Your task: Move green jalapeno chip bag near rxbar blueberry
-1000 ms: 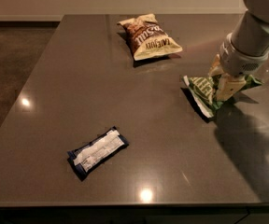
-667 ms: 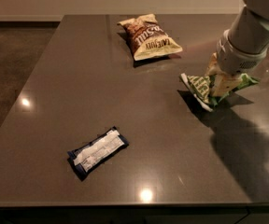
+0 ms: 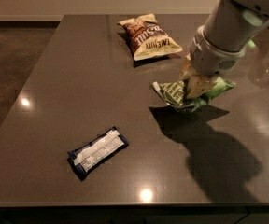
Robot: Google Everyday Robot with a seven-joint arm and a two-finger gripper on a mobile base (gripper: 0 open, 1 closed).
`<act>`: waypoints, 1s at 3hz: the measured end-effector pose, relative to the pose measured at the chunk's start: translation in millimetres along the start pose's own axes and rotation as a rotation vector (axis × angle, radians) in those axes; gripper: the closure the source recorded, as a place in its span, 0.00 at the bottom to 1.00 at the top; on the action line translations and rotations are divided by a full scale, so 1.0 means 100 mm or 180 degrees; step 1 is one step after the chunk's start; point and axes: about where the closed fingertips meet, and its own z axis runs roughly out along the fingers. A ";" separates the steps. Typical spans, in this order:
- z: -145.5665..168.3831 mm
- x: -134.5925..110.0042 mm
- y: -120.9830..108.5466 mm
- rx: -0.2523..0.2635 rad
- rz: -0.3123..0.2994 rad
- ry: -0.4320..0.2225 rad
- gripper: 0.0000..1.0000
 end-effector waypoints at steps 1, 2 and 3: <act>0.02 -0.46 0.10 -0.0118 -0.0218 -0.0296 1.00; 0.06 -0.82 0.16 -0.0218 -0.0403 -0.0555 0.83; 0.09 -1.08 0.21 -0.0252 -0.0494 -0.0777 0.52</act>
Offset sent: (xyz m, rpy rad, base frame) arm -0.0525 0.1136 0.0009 0.1928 0.1316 0.2690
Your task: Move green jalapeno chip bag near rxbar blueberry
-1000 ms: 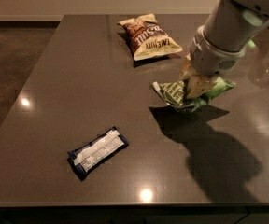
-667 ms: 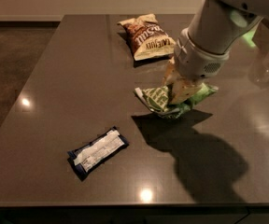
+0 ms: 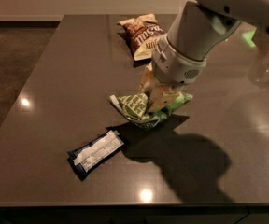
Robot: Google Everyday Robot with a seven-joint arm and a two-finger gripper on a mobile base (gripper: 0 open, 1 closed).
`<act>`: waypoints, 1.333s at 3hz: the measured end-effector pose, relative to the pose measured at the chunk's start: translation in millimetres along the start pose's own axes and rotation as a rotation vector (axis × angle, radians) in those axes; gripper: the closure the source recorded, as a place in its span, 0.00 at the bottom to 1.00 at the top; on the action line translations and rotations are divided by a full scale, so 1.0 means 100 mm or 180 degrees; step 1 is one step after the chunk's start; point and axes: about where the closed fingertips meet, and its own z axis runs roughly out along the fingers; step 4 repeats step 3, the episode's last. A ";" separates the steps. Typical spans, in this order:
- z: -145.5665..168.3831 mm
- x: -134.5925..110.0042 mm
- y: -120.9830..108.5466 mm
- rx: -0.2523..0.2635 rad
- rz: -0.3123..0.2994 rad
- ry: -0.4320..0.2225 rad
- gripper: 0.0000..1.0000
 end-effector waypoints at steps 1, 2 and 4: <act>-0.01 0.01 0.00 0.0009 0.0001 0.0023 0.28; -0.01 0.00 -0.01 0.0016 -0.0006 0.0025 0.05; -0.01 -0.01 -0.01 0.0020 -0.0010 0.0027 0.00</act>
Offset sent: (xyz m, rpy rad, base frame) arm 0.0006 -0.0010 0.0003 -0.0048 -0.0045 -0.0024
